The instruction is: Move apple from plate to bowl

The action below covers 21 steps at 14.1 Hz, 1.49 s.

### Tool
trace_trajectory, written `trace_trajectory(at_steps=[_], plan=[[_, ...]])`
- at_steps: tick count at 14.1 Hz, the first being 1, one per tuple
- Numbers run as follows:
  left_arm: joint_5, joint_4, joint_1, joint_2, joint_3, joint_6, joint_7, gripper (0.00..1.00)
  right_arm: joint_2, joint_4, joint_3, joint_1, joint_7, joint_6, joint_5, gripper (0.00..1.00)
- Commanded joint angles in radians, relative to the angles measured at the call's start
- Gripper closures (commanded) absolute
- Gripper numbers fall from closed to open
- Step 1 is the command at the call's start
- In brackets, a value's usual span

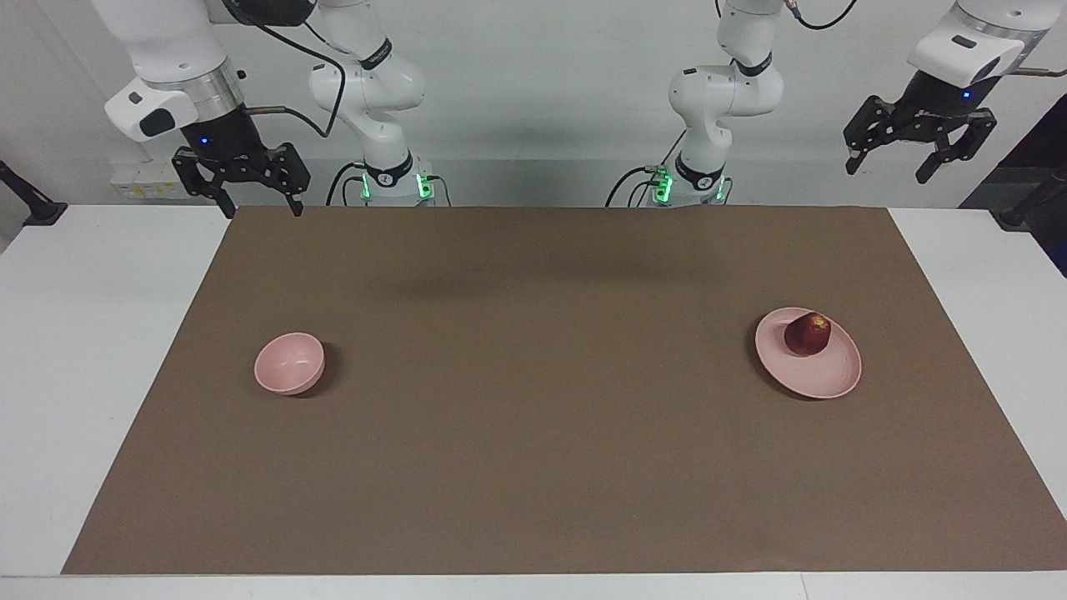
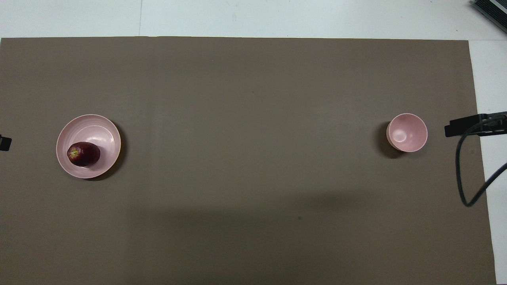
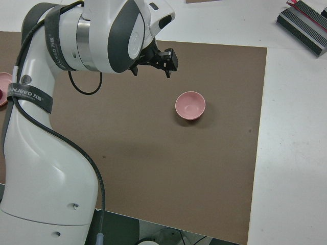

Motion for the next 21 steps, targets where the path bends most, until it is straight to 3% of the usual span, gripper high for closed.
trace_trajectory(at_steps=[1,17,21], plan=[[-0.005,-0.020,0.003,-0.021,-0.002,0.007,-0.006,0.00,-0.006,-0.008,0.000,-0.004,0.013,0.006,0.005,0.00],[-0.008,-0.039,0.000,-0.028,0.003,0.042,0.006,0.00,-0.006,-0.008,0.000,-0.004,0.013,0.006,0.005,0.00],[-0.009,-0.081,0.000,-0.037,0.013,0.108,0.006,0.00,-0.006,-0.008,0.000,-0.004,0.013,0.006,0.005,0.00]])
